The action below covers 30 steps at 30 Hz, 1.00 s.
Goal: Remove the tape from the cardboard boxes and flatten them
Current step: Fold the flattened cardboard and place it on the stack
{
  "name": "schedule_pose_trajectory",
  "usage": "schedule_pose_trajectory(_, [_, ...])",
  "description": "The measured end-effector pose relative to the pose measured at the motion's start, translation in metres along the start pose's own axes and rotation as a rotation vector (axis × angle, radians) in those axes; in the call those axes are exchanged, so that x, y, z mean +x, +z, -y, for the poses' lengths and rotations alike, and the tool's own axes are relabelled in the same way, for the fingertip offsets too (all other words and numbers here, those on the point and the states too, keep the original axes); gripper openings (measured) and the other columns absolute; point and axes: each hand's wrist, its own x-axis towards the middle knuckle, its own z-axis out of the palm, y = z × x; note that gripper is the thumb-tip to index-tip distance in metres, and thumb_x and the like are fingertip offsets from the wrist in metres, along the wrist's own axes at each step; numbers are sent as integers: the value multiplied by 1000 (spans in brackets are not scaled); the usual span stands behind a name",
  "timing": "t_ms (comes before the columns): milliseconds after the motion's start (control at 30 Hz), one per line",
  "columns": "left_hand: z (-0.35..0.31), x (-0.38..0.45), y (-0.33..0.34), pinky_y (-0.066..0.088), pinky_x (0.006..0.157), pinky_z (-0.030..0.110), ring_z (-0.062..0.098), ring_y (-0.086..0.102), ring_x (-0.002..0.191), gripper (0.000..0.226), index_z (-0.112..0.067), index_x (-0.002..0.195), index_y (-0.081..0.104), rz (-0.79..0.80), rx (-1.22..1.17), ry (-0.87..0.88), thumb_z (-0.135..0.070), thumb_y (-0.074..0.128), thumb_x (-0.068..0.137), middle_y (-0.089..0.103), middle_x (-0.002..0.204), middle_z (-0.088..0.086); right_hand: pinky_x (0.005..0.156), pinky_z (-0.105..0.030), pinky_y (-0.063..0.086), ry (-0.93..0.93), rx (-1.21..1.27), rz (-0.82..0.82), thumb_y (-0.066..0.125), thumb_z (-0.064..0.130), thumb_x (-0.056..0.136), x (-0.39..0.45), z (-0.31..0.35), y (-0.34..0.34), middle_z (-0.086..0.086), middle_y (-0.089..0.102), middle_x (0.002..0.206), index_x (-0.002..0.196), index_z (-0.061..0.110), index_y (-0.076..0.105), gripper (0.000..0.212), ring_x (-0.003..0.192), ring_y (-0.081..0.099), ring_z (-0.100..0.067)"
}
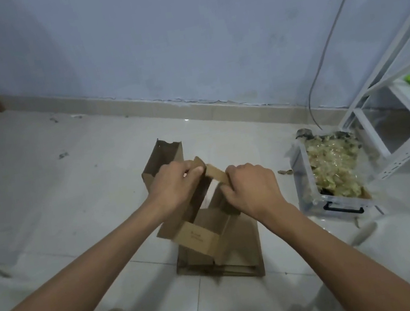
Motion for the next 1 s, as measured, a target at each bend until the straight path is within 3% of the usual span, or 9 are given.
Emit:
schedule_pose_trajectory(100, [8, 3, -2, 36, 57, 34, 13, 42, 53, 45, -18, 60, 49, -95, -105, 8, -47, 59, 92, 43, 53, -7, 58, -33, 40, -32, 6, 16, 41, 32, 106, 1, -2, -3, -1, 58, 77, 97, 18, 63, 28, 66, 54, -23])
schedule_pose_trajectory(300, [5, -2, -8, 55, 60, 40, 17, 65, 70, 31, -24, 82, 71, -186, 187, 33, -53, 61, 88, 70, 72, -5, 58, -36, 39, -18, 50, 77, 40, 27, 106, -6, 5, 3, -4, 53, 76, 94, 11, 58, 26, 70, 55, -30])
schedule_pose_trajectory(400, [13, -8, -3, 57, 67, 34, 18, 67, 77, 22, -34, 101, 68, -108, 430, -5, -55, 66, 93, 70, 82, -8, 52, -32, 39, 34, 99, 78, 42, 24, 108, -11, 5, 4, 1, 50, 73, 116, 15, 56, 18, 63, 54, -22])
schedule_pose_trajectory(500, [27, -14, -3, 56, 66, 32, 17, 66, 86, 35, -32, 118, 65, -170, 546, -35, -50, 74, 90, 70, 96, -9, 48, -28, 38, 112, 177, 15, 43, 22, 109, -9, -3, 1, 3, 52, 69, 145, 13, 44, 37, 56, 50, -13])
schedule_pose_trajectory(667, [33, -7, -18, 63, 75, 40, 17, 67, 90, 80, -31, 140, 42, -217, -113, -379, -37, 90, 77, 65, 109, -8, 48, -21, 38, 149, 311, -19, 44, 21, 109, -15, -3, 3, 5, 56, 69, 152, 15, 43, 44, 56, 55, -9])
schedule_pose_trajectory(733, [31, -10, -18, 64, 72, 41, 21, 69, 88, 72, -28, 139, 41, -162, -346, -506, -31, 85, 82, 66, 105, 0, 46, -18, 30, 190, 324, -52, 44, 18, 108, -12, -6, 3, 6, 53, 66, 149, 13, 48, 42, 54, 51, -6])
schedule_pose_trajectory(800, [24, -16, -16, 65, 76, 45, 28, 72, 90, 39, -19, 129, 53, -70, -492, -562, -26, 68, 94, 69, 105, 9, 45, -19, 27, 239, 346, -77, 44, 16, 107, -8, -9, 2, 6, 52, 64, 147, 11, 52, 41, 53, 49, -7])
schedule_pose_trajectory(867, [24, -20, -12, 63, 84, 48, 30, 69, 99, 19, -18, 114, 63, 12, -556, -555, -21, 49, 101, 69, 112, 13, 45, -22, 37, 261, 407, -88, 45, 16, 106, -5, -11, 2, 4, 56, 64, 143, 10, 56, 39, 53, 55, -10])
schedule_pose_trajectory(1000, [26, -27, -13, 55, 98, 54, 28, 59, 118, 36, -38, 133, 61, 67, -637, -470, -34, 37, 105, 63, 129, 3, 59, -47, 62, 282, 596, -114, 40, 22, 101, 1, -24, 2, -5, 68, 75, 123, 12, 58, 30, 57, 70, -25])
